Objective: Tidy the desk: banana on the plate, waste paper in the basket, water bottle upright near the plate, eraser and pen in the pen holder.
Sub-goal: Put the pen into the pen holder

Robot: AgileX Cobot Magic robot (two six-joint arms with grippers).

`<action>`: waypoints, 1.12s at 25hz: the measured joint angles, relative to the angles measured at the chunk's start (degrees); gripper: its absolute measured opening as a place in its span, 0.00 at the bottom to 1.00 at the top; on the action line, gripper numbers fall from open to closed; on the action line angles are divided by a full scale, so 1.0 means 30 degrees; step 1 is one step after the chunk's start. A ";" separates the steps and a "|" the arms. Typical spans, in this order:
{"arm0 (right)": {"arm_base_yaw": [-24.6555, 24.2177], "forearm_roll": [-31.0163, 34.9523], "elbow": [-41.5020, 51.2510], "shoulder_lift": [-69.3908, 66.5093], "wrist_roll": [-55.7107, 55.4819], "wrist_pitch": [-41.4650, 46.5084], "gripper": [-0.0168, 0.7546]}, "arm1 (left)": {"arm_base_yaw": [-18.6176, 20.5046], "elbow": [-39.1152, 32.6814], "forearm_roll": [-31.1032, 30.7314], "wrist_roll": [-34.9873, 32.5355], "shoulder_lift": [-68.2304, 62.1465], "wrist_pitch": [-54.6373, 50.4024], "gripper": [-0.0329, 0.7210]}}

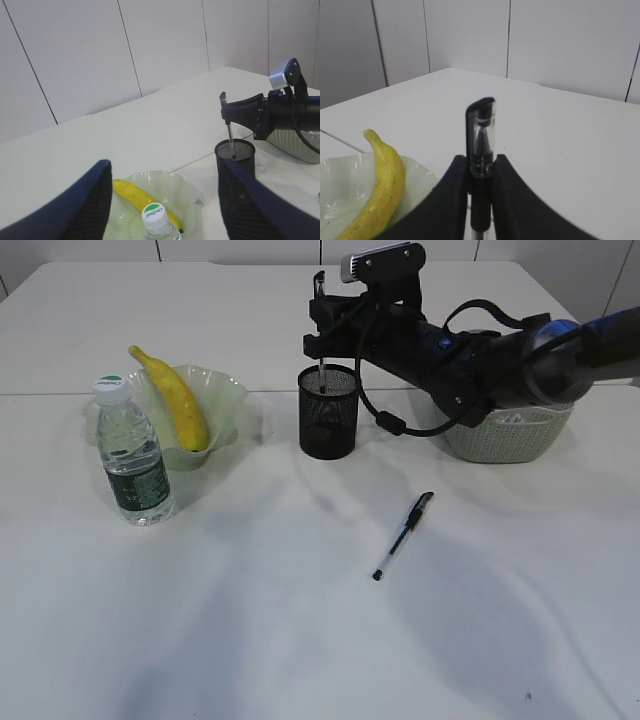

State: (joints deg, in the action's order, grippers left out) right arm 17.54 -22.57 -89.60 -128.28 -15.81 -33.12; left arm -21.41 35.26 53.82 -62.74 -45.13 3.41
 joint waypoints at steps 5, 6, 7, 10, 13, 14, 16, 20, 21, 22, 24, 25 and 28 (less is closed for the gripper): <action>0.0000 0.0092 -0.0584 -0.0342 0.0084 0.0000 0.16 | 0.0000 0.0000 0.0000 0.0000 0.0000 0.0000 0.67; 0.0000 0.0092 -0.0815 -0.0434 0.0097 0.0000 0.16 | 0.0000 0.0000 0.0000 0.0000 0.0000 0.0000 0.67; 0.0000 0.0092 -0.1043 -0.0588 0.0129 0.0035 0.16 | 0.0000 0.0000 0.0000 0.0000 0.0000 0.0000 0.67; 0.0000 0.0092 -0.1590 -0.0803 0.0129 0.0623 0.17 | 0.0000 0.0000 0.0000 0.0000 0.0000 0.0000 0.67; 0.0000 0.0092 -0.1862 -0.0871 0.0129 0.1006 0.19 | 0.0000 0.0000 0.0000 0.0000 0.0000 0.0000 0.67; 0.0000 0.0092 -0.1862 -0.0884 0.0129 0.1091 0.20 | 0.0000 0.0000 0.0000 0.0000 0.0000 0.0000 0.67; 0.0000 0.0092 -0.1862 -0.0958 0.0129 0.1305 0.21 | 0.0000 0.0000 0.0000 0.0000 0.0000 0.0000 0.67; 0.0000 0.0092 -0.1862 -0.0957 0.0129 0.1392 0.23 | 0.0000 0.0000 0.0000 0.0000 0.0000 0.0000 0.67; 0.0000 0.0092 -0.1862 -0.0957 0.0129 0.1392 0.24 | 0.0000 0.0000 0.0000 0.0000 0.0000 0.0000 0.67; -0.0039 0.0092 -0.1862 -0.0957 0.0129 0.1403 0.24 | 0.0000 0.0000 0.0000 0.0000 0.0000 0.0000 0.67; -0.0039 0.0105 -0.1862 -0.0957 0.0129 0.1403 0.25 | 0.0000 0.0000 0.0000 0.0000 0.0000 0.0000 0.67; -0.0039 0.0105 -0.1862 -0.0957 0.0129 0.1403 0.25 | 0.0000 0.0000 0.0000 0.0000 0.0000 0.0000 0.67; -0.0039 0.0105 -0.1862 -0.0957 0.0129 0.1435 0.25 | 0.0000 0.0000 0.0000 0.0000 0.0000 0.0000 0.67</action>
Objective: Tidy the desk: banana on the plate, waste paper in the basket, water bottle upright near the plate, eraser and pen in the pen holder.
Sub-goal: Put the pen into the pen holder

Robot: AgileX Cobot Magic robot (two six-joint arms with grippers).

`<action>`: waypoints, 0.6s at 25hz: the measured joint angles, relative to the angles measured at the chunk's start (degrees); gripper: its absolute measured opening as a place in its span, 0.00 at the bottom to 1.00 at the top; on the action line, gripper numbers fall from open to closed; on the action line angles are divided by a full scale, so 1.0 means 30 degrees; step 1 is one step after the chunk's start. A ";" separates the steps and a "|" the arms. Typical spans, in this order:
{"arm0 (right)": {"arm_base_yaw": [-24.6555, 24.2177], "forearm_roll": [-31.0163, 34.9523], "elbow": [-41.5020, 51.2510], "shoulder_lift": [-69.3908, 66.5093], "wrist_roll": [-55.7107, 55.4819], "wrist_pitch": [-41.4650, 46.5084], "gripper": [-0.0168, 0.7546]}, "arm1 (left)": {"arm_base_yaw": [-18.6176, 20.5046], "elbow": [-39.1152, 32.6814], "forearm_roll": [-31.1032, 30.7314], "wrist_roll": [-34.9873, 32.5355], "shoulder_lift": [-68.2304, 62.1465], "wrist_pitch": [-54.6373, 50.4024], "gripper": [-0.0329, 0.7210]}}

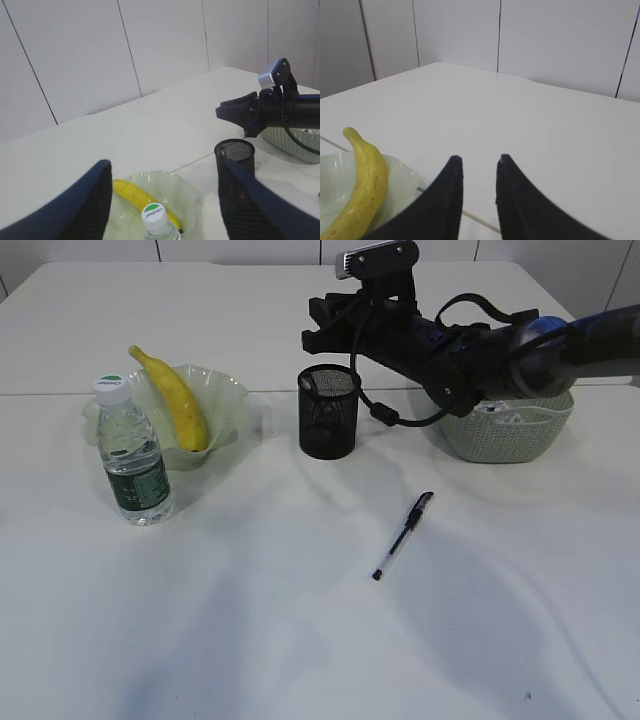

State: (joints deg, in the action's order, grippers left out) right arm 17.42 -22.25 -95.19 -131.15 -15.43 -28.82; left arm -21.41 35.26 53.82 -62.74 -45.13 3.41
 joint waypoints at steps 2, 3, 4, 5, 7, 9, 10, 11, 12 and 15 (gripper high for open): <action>-0.0041 0.0000 -0.0006 0.0000 0.0000 0.0291 0.25 | 0.0000 0.0000 0.0000 0.0000 0.0000 0.0000 0.67; -0.0075 0.0000 -0.0039 0.0000 0.0000 0.0509 0.25 | 0.0000 0.0000 0.0000 0.0000 0.0000 0.0000 0.67; -0.0075 0.0000 -0.0104 0.0000 0.0000 0.0839 0.25 | 0.0000 0.0000 0.0000 0.0000 0.0000 0.0000 0.67; -0.0075 0.0000 -0.0196 0.0000 0.0000 0.1176 0.25 | 0.0000 0.0000 0.0000 0.0000 0.0000 0.0000 0.67; -0.0075 0.0030 -0.0281 0.0090 0.0000 0.1529 0.25 | 0.0000 0.0000 0.0000 0.0000 0.0000 0.0000 0.67; -0.0075 0.0030 -0.0313 0.0265 0.0000 0.1666 0.26 | 0.0000 0.0000 0.0000 0.0000 0.0000 0.0000 0.67; -0.0075 0.0030 -0.0352 0.0490 0.0000 0.1753 0.26 | 0.0000 0.0000 0.0000 0.0000 0.0000 0.0000 0.67; -0.0075 0.0030 -0.0352 0.0727 0.0000 0.1898 0.25 | 0.0000 0.0000 0.0000 0.0000 0.0000 0.0000 0.67; -0.0075 0.0030 -0.0352 0.0950 0.0000 0.2038 0.26 | 0.0000 0.0000 0.0000 0.0000 0.0000 0.0000 0.67; -0.0075 0.0030 -0.0352 0.1827 0.0000 0.2799 0.26 | 0.0000 0.0000 0.0000 0.0000 0.0000 0.0000 0.67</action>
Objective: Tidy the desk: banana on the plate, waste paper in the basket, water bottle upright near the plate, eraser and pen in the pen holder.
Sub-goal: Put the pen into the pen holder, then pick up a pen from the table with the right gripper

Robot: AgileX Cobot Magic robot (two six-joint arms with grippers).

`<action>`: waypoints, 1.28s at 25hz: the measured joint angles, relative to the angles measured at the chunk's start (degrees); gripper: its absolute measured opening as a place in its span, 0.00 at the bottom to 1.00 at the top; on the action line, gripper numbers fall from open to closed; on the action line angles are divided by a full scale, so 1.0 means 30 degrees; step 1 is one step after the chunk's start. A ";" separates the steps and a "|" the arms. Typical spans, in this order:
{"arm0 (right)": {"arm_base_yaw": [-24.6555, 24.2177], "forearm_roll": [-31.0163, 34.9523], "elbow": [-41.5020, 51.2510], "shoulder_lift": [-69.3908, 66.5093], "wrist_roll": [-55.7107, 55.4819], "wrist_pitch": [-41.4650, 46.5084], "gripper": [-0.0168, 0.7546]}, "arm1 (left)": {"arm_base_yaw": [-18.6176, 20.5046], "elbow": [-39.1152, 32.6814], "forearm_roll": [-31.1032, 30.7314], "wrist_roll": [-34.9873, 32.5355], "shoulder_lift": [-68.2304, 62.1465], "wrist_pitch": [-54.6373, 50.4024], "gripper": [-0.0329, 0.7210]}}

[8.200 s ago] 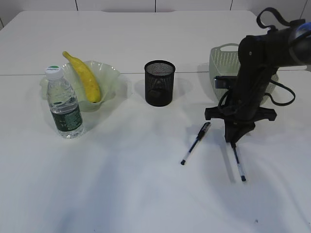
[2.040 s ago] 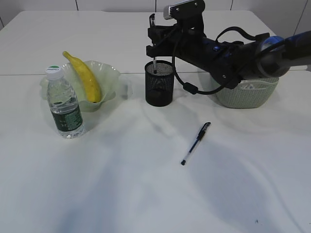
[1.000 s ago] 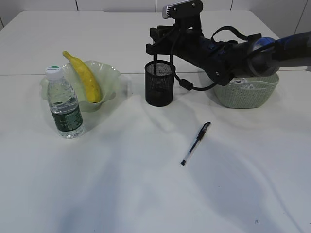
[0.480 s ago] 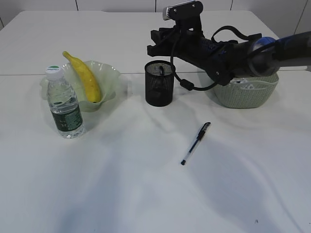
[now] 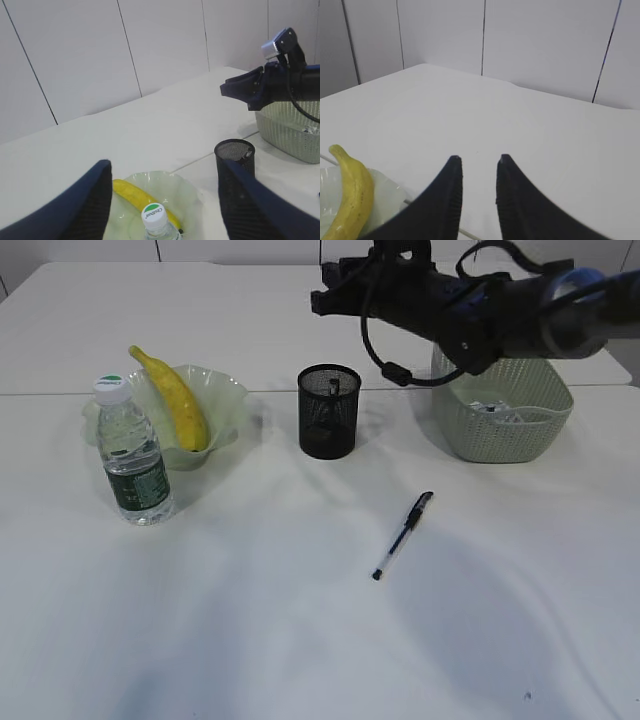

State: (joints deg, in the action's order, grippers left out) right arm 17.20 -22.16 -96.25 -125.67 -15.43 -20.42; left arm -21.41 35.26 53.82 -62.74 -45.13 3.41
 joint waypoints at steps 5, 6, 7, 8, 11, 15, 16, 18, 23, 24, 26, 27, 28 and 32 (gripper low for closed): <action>0.0000 0.0013 -0.0037 0.1066 0.0000 0.1982 0.26 | 0.0000 0.0000 0.0000 0.0000 0.0000 0.0000 0.67; 0.0000 0.0043 -0.0037 0.1284 0.0000 0.2367 0.26 | 0.0000 0.0000 0.0000 0.0000 0.0000 0.0000 0.67; 0.0000 0.0043 -0.0037 0.1460 0.0000 0.2773 0.26 | 0.0000 0.0000 0.0000 0.0000 0.0000 0.0000 0.67; 0.0000 0.0043 -0.0037 0.1596 0.0000 0.3123 0.26 | 0.0000 0.0000 0.0000 0.0000 0.0000 0.0000 0.67; 0.0000 0.0098 -0.0037 0.2139 -0.0325 0.4039 0.26 | 0.0000 0.0000 0.0000 0.0000 0.0000 0.0000 0.67; 0.0000 0.0129 -0.0037 0.2969 -0.0838 0.5365 0.26 | 0.0000 0.0000 0.0000 0.0000 0.0000 0.0000 0.67; 0.0000 0.0173 -0.0037 0.3196 -0.0923 0.5647 0.26 | 0.0000 0.0000 0.0000 0.0000 0.0000 0.0000 0.67; 0.0000 0.0173 -0.0037 0.3641 -0.0965 0.6436 0.26 | 0.0000 0.0000 0.0000 0.0000 0.0000 0.0000 0.67; 0.0000 0.0221 -0.0037 0.5052 -0.1034 0.9401 0.26 | 0.0000 0.0000 0.0000 0.0000 0.0000 0.0000 0.67; 0.0000 0.0236 -0.0037 0.5354 -0.1045 1.0168 0.26 | 0.0000 0.0000 0.0000 0.0000 0.0000 0.0000 0.67; 0.0000 0.0267 -0.0037 0.5846 -0.1078 1.1387 0.26 | 0.0000 0.0000 0.0000 0.0000 0.0000 0.0000 0.67; 0.0000 0.0307 -0.0037 0.6078 -0.1078 1.1990 0.26 | 0.0000 0.0000 0.0000 0.0000 0.0000 0.0000 0.67; 0.0000 0.0372 -0.0037 0.6278 -0.1159 1.2486 0.26 | 0.0000 0.0000 0.0000 0.0000 0.0000 0.0000 0.67; 0.0000 0.1360 -0.0037 0.7042 -0.1695 1.4069 0.26 | 0.0000 0.0000 0.0000 0.0000 0.0000 0.0000 0.67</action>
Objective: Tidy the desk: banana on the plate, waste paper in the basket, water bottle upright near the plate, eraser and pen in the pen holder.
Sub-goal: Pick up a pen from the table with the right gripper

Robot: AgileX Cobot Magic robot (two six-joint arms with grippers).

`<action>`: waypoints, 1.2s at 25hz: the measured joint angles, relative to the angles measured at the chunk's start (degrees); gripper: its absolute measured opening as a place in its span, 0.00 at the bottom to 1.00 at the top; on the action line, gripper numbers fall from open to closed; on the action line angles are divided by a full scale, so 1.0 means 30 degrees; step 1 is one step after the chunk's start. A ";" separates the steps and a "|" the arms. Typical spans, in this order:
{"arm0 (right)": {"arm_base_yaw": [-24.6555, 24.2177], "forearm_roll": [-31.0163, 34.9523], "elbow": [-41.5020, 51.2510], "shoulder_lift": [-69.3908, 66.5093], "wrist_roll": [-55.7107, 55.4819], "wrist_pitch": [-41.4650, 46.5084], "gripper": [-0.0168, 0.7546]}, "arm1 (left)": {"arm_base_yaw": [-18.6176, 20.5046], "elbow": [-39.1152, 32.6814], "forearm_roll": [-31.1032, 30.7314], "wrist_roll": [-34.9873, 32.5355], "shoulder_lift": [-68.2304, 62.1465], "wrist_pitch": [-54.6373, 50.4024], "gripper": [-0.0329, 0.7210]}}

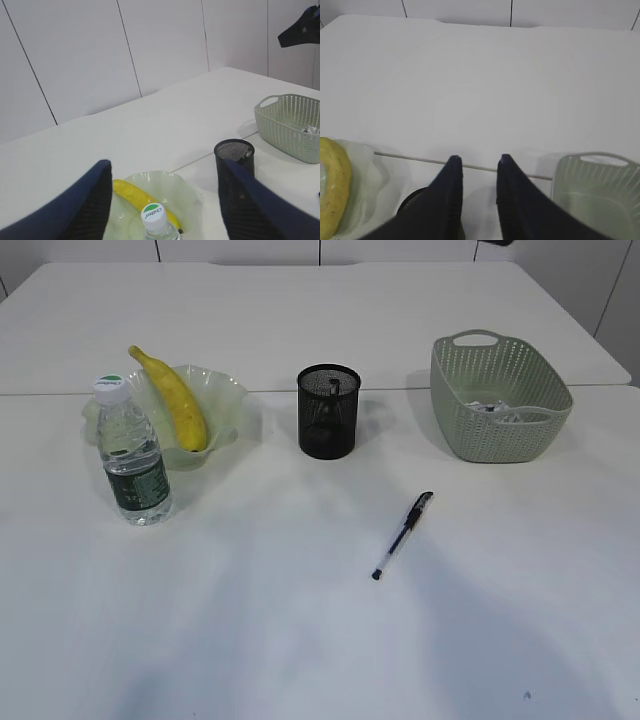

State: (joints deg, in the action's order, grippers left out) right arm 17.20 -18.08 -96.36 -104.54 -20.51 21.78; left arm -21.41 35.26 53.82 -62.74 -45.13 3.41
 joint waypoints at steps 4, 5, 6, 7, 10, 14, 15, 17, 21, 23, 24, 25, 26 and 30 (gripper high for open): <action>0.0000 0.1050 0.0000 0.0621 -0.0190 0.1043 0.26 | 0.0000 0.0000 0.0000 0.0000 0.0000 0.0000 0.67; 0.0000 0.1206 0.0000 0.0749 -0.0224 0.1284 0.26 | 0.0000 0.0000 0.0000 0.0000 0.0000 0.0000 0.67; 0.0000 0.1332 0.0000 0.0889 -0.0224 0.1559 0.26 | 0.0000 0.0000 0.0000 0.0000 0.0000 0.0000 0.67; 0.0000 0.1427 0.0000 0.0928 -0.0224 0.1887 0.26 | 0.0000 0.0000 0.0000 0.0000 0.0000 0.0000 0.67; 0.0000 0.1550 0.0000 0.1114 -0.0259 0.3283 0.26 | 0.0000 0.0000 0.0000 0.0000 0.0000 0.0000 0.67; 0.0043 0.1718 0.0000 0.1412 -0.0372 0.4950 0.26 | 0.0000 0.0000 0.0000 0.0000 0.0000 0.0000 0.67; 0.0078 0.1718 0.0000 0.1541 -0.0502 0.5181 0.26 | 0.0000 0.0000 0.0000 0.0000 0.0000 0.0000 0.67; 0.0162 0.1755 0.0000 0.1810 -0.0890 0.5673 0.26 | 0.0000 0.0000 0.0000 0.0000 0.0000 0.0000 0.67; 0.0196 0.1790 0.0000 0.2315 -0.1749 0.6900 0.26 | 0.0000 0.0000 0.0000 0.0000 0.0000 0.0000 0.67; 0.0196 0.1790 0.0000 0.2424 -0.2087 0.7584 0.26 | 0.0000 0.0000 0.0000 0.0000 0.0000 0.0000 0.67; 0.0196 0.1790 0.0000 0.2415 -0.2211 0.7942 0.26 | 0.0000 0.0000 0.0000 0.0000 0.0000 0.0000 0.67; 0.0196 0.1814 0.0000 0.2432 -0.2432 0.8294 0.26 | 0.0000 0.0000 0.0000 0.0000 0.0000 0.0000 0.67; 0.0196 0.1814 0.0000 0.2461 -0.2590 0.8554 0.26 | 0.0000 0.0000 0.0000 0.0000 0.0000 0.0000 0.67; 0.0450 0.1814 0.0000 0.2555 -0.2827 0.9446 0.26 | 0.0000 0.0000 0.0000 0.0000 0.0000 0.0000 0.67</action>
State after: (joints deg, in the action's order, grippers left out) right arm 18.55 -12.64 -96.36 -96.88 -28.99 50.12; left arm -21.41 35.26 53.82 -62.74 -45.13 3.41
